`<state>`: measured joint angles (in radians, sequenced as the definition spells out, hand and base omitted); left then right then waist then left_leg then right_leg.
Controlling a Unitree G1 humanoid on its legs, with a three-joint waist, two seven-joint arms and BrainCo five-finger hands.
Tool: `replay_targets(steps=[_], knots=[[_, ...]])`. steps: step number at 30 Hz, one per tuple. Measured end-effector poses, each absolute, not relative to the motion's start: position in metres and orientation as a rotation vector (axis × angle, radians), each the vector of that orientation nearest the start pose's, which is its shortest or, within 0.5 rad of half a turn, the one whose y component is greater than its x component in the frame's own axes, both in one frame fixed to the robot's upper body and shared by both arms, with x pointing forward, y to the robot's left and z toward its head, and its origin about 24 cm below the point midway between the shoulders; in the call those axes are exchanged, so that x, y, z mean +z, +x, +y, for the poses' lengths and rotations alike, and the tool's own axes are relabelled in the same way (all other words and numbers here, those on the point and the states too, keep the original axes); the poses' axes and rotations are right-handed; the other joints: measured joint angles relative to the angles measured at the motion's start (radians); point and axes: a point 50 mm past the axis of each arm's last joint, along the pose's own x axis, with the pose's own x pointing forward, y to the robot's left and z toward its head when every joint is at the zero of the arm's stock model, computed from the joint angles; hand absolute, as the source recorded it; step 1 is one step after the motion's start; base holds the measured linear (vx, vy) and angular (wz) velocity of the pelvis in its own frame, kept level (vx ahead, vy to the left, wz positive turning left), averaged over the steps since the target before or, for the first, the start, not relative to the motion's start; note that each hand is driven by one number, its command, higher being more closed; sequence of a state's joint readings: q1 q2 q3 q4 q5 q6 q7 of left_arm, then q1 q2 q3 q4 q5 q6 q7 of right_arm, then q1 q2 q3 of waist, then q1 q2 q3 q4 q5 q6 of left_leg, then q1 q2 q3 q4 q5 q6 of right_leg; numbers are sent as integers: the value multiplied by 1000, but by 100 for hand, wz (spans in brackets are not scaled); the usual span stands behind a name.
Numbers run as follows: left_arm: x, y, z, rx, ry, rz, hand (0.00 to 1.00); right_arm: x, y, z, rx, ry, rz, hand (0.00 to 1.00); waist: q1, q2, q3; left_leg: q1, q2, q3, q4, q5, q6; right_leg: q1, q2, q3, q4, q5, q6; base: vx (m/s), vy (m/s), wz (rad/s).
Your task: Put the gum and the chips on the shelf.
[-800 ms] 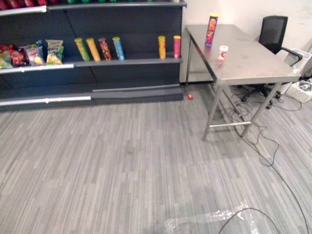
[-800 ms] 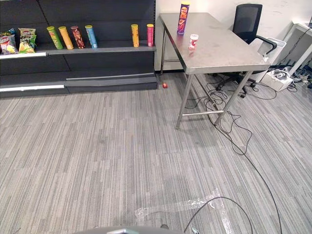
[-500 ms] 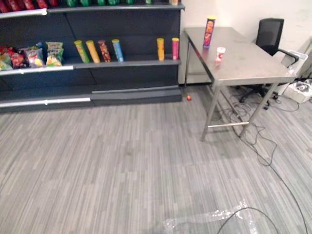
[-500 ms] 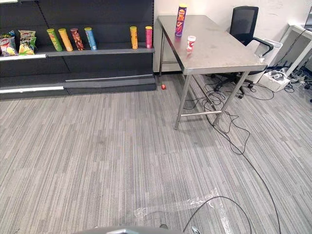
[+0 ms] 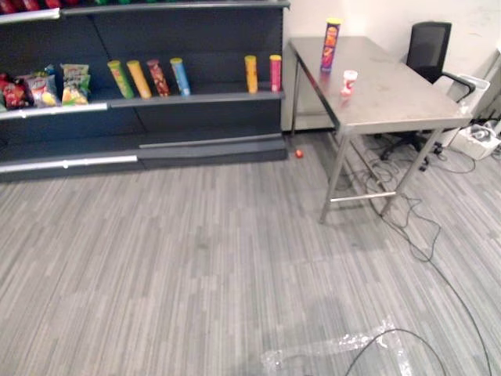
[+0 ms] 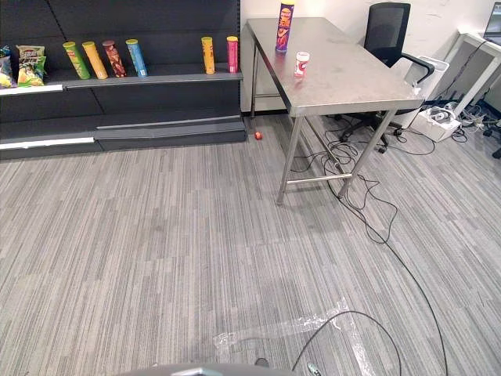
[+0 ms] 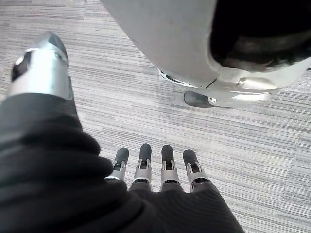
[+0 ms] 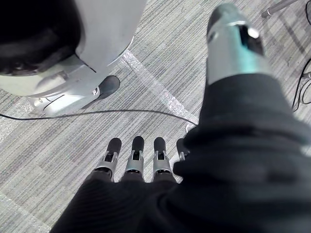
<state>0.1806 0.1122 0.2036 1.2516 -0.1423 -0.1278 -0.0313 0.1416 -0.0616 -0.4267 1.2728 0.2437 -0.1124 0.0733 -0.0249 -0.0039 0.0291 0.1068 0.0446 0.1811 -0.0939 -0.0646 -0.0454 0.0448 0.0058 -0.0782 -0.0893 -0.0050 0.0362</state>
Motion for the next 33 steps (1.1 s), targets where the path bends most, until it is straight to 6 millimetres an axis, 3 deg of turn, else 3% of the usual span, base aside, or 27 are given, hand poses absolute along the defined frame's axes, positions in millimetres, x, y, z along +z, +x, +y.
replay_targets(steps=[13,14,18,20,22,23,25,27,30,33], knots=[[-173,19,215,359,-134,1252,0,-174,23,-212,-578,412,1179,0,0,-1,11,-4,1,-5,0,0,0,-5,0,-7,5,0,0,-17,-9,1],[-172,23,215,358,-134,1243,0,-173,31,-214,-573,411,1160,0,0,11,23,-21,2,-7,0,3,3,-37,-1,-11,52,-17,-12,0,0,0],[-171,37,216,364,-134,1207,0,-171,45,-214,-582,434,1107,0,-3,2,70,-53,-3,-33,16,8,2,-124,-21,-36,200,-93,-15,-14,-15,22],[-170,43,218,384,-151,1188,0,-171,47,-212,-596,448,1096,0,1,-7,101,-86,-1,-42,125,-50,-5,-134,-33,-43,272,-139,-21,17,-42,20],[-169,44,220,443,-204,1150,0,-170,52,-211,-601,449,1063,0,0,-12,127,-201,32,-23,447,-147,-23,-126,-38,-53,343,-212,-32,-10,-76,24],[-168,47,219,474,-240,1125,0,-169,52,-212,-612,453,1053,0,-1,-13,132,-281,54,-21,628,-147,-17,-118,-38,-63,359,-224,-40,25,-83,21],[-167,50,219,534,-311,1077,0,-169,49,-211,-617,455,1044,0,4,-11,145,-392,102,-23,901,-90,4,-81,-33,-79,397,-260,-50,90,-38,12],[-166,50,218,559,-364,1051,0,-168,53,-210,-609,448,1030,0,4,-10,146,-423,135,0,974,-128,0,-51,-39,-80,409,-292,-57,180,39,12],[-166,52,215,552,-389,1029,0,-166,63,-210,-600,441,1004,0,7,-12,148,-484,151,16,823,-148,-8,-39,-83,-63,404,-313,-32,235,151,-4],[-166,53,214,550,-391,1024,0,-165,70,-211,-589,430,986,0,19,-10,148,-489,154,28,528,-79,-12,-17,-131,-28,397,-345,18,290,274,-25]])
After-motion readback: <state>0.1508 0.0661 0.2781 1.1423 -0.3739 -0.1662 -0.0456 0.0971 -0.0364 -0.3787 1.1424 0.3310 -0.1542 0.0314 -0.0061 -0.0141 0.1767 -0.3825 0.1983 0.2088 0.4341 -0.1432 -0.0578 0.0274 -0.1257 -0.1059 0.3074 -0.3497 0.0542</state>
